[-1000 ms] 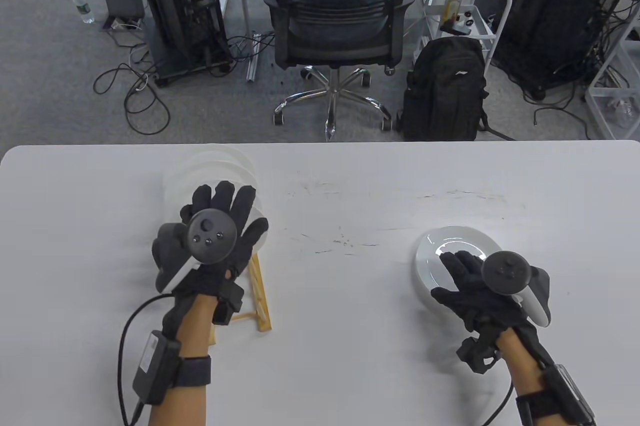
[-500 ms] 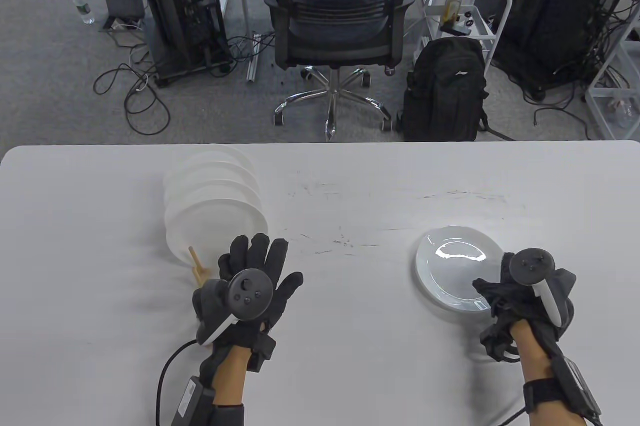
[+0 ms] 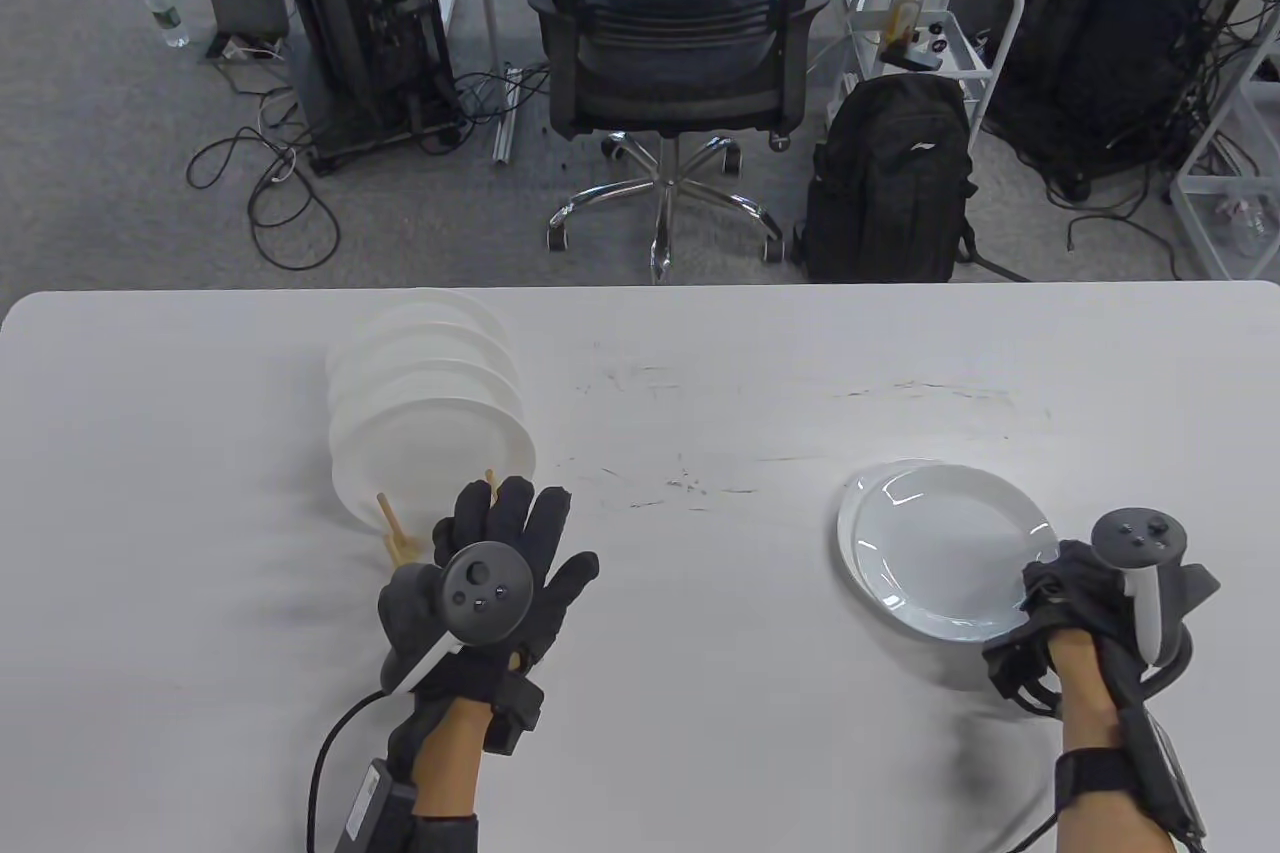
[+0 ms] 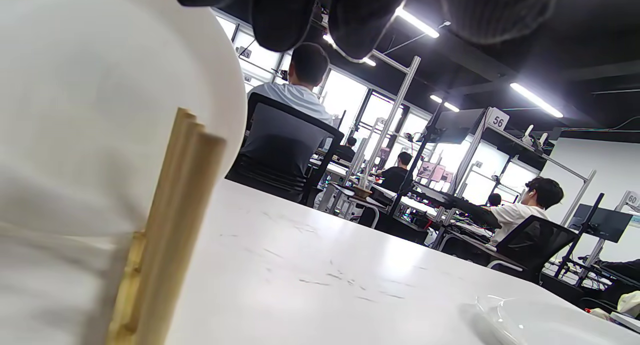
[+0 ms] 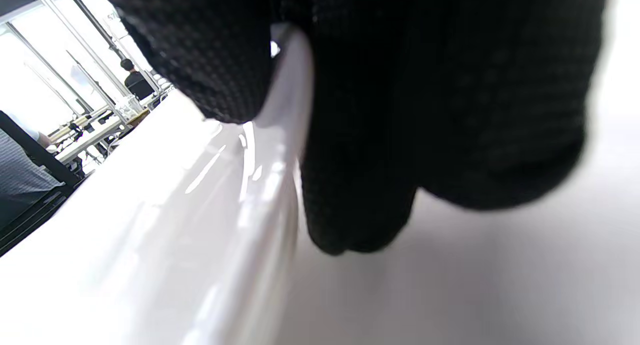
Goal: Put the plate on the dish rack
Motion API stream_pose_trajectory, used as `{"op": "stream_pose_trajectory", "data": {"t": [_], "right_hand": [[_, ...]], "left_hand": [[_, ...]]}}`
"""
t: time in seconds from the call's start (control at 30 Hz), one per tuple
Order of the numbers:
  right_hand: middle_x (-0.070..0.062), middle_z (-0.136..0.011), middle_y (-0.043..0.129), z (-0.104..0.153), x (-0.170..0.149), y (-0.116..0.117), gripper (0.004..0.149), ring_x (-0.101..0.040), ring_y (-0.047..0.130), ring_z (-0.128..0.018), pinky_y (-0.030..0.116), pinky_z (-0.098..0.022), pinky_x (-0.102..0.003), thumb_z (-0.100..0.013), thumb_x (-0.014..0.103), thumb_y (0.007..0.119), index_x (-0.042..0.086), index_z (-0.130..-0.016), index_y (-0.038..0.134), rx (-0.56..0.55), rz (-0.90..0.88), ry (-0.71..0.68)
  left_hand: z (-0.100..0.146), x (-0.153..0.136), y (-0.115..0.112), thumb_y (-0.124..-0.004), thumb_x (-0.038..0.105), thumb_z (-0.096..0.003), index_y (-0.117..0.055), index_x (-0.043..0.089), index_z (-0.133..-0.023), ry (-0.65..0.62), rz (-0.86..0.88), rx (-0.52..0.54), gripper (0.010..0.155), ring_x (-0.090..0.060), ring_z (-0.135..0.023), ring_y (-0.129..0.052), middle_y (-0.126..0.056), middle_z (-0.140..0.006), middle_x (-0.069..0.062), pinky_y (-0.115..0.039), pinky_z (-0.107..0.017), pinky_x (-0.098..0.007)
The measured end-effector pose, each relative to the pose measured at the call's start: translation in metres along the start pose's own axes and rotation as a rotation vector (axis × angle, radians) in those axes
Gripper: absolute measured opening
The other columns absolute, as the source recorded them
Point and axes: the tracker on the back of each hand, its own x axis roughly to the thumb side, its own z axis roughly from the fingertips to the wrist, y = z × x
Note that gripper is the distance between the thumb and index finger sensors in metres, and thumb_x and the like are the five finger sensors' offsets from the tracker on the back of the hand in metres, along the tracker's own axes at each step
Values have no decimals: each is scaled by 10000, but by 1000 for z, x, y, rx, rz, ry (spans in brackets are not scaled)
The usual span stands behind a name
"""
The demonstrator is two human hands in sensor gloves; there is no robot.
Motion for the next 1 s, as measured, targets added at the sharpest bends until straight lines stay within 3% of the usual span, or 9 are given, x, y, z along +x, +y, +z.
{"op": "stream_pose_trajectory", "data": {"t": [0.17, 0.37, 0.43, 0.57, 0.7, 0.8, 0.9, 0.97, 1.0], "right_hand": [[-139, -723, 949, 22, 11, -22, 521, -284, 1095, -354, 954, -201, -340, -472, 250, 795, 10, -905, 629, -12, -182, -154], [-171, -886, 707, 39, 23, 0, 680, -375, 1012, -543, 915, -360, -413, -477, 231, 778, 8, -994, 398, 178, -541, -276], [-169, -905, 685, 42, 25, 11, 675, -402, 991, -577, 903, -385, -439, -476, 201, 778, 25, -1002, 393, 300, -750, -270], [-146, -942, 658, 62, 36, 45, 630, -436, 930, -682, 862, -476, -480, -491, 168, 769, 116, -1019, 429, 734, -1054, -214], [-116, -956, 653, 96, 57, 80, 601, -417, 908, -733, 848, -517, -483, -495, 165, 748, 153, -1018, 451, 993, -1114, -239], [-130, -978, 620, 118, 72, 94, 597, -423, 879, -764, 826, -543, -495, -507, 142, 703, 118, -1026, 409, 1139, -1061, -346], [-181, -980, 602, 128, 80, 89, 594, -464, 852, -773, 799, -543, -535, -499, 106, 672, 89, -1028, 402, 1063, -940, -453], [-225, -961, 652, 126, 83, 77, 564, -468, 879, -730, 803, -513, -536, -507, 184, 694, 64, -1026, 510, 892, -840, -591], [-224, -977, 632, 125, 83, 71, 565, -482, 850, -753, 775, -528, -558, -514, 217, 708, 93, -1032, 523, 832, -802, -629]], "left_hand": [[-1, 2, 0, -639, 592, -512, -521, 236, -1146, 8, -32, 15, 737, -601, -1079, -326, -434, -1203, -183, -347, -727, -727], [-1, 8, -3, -635, 582, -517, -506, 230, -1146, -19, 7, 17, 732, -594, -1076, -337, -438, -1199, -180, -361, -733, -704], [1, 11, -4, -599, 598, -519, -386, 168, -1163, -21, 77, 20, 803, -615, -1065, -319, -414, -1200, -188, -346, -714, -726], [3, 21, -3, -579, 608, -523, -339, 135, -1162, -49, 224, 19, 831, -608, -1063, -356, -412, -1196, -198, -379, -724, -708], [1, 35, -19, -576, 631, -515, -427, 130, -1159, -46, 462, -62, 829, -581, -989, -654, -553, -1155, -215, -568, -687, -685], [-2, 43, -39, -606, 666, -513, -405, 83, -1148, -37, 675, -215, 885, -474, -846, -897, -678, -1087, -214, -751, -605, -584], [-2, 38, -48, -665, 354, -558, -598, -14, -1028, 103, 971, -269, 600, -405, -642, -1084, -872, -899, -224, -920, -447, -486], [-1, 28, -37, -668, 284, -563, -645, -21, -1020, 134, 1180, -228, 549, -454, -614, -1082, -880, -871, -267, -942, -418, -494], [-1, 25, -29, -684, 266, -559, -674, -15, -1016, 150, 1144, -186, 537, -499, -604, -1069, -887, -862, -284, -930, -410, -529]]}}
